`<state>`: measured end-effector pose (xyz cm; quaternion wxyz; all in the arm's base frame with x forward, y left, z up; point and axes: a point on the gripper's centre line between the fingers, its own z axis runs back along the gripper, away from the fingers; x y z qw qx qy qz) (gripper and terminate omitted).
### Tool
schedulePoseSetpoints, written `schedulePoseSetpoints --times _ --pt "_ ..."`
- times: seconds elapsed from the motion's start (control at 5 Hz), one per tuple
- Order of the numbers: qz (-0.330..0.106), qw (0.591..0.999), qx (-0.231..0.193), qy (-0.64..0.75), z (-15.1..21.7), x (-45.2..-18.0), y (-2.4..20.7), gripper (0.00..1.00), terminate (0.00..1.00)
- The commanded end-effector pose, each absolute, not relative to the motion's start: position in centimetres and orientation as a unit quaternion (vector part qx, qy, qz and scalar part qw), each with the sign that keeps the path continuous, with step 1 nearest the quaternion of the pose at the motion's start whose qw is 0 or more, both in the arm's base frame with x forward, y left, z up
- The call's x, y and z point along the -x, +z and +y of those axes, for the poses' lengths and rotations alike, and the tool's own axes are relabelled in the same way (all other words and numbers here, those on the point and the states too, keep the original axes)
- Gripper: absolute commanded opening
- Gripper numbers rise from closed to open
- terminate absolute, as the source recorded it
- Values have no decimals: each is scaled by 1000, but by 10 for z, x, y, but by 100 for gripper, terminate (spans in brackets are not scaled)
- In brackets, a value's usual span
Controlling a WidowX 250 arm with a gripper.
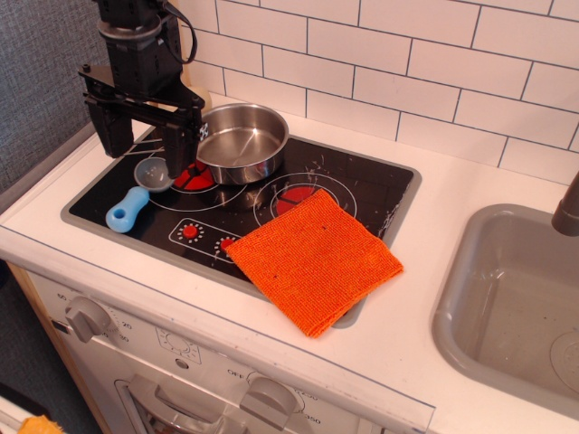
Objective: Move the measuring spoon towards the left burner.
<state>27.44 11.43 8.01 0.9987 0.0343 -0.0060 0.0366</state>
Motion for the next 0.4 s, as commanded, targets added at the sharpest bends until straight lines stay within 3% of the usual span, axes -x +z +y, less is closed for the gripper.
schedulePoseSetpoints --times 0.0,0.2 --pt "-22 999 -37 28 112 -281 92 100 0" --pt "-22 999 -37 28 112 -281 92 100 100"
